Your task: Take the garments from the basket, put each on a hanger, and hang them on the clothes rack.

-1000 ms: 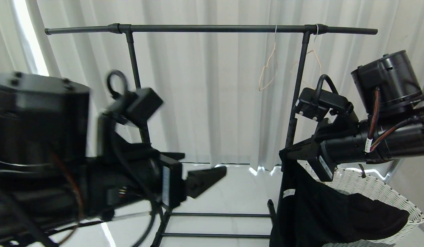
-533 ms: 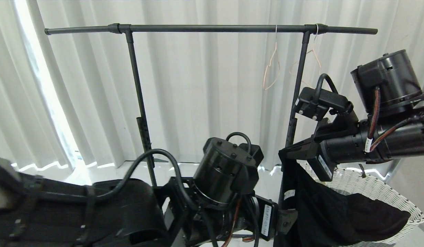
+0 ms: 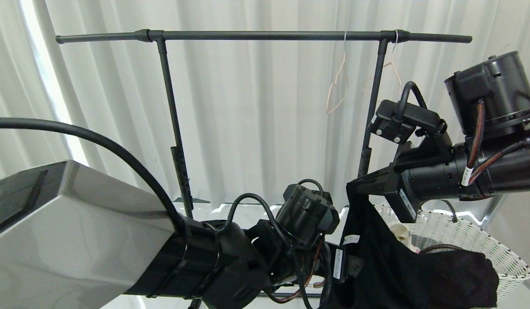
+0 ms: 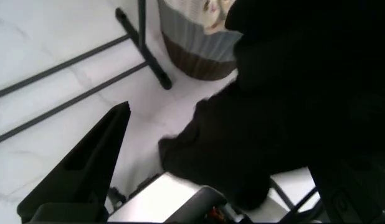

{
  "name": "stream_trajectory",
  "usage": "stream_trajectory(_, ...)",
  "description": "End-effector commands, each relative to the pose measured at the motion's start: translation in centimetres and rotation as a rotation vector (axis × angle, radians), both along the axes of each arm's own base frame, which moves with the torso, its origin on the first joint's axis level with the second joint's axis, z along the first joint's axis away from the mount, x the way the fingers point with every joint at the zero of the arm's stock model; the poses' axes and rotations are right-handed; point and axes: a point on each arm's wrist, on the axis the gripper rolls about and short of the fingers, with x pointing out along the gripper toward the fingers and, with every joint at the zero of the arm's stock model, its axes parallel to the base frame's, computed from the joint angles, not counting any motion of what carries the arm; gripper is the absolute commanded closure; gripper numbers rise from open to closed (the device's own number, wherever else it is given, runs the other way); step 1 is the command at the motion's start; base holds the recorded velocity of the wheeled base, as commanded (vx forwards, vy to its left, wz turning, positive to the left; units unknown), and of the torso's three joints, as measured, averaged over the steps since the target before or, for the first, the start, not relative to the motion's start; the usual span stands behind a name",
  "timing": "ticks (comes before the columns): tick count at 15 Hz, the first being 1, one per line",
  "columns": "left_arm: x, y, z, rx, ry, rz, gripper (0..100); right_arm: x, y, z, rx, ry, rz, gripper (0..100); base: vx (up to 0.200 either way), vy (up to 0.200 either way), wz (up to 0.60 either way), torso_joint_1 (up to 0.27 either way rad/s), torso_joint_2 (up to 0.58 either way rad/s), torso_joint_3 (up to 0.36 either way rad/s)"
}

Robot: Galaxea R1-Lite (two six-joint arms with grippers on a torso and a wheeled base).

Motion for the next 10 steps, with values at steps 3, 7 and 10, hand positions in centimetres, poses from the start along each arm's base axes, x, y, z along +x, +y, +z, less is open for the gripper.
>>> stream_trajectory(3,0.4,1.0,-1.0,0.027,0.026,0.024,0,-0.2,-0.2,0.5,0.013,-0.015,0.001,100,0.0,0.0,0.0,0.0,0.0,0.0)
stream_trajectory(7,-1.6,3.1,1.2,-0.041,-0.027,0.013,0,-0.2,-0.2,0.3,0.008,-0.003,-0.005,100,0.0,0.0,0.0,0.0,0.0,0.0)
stream_trajectory(10,-3.4,5.2,1.9,-0.063,-0.051,0.009,0,0.0,0.0,0.1,0.006,0.003,-0.004,100,0.0,0.0,0.0,0.0,0.0,0.0)
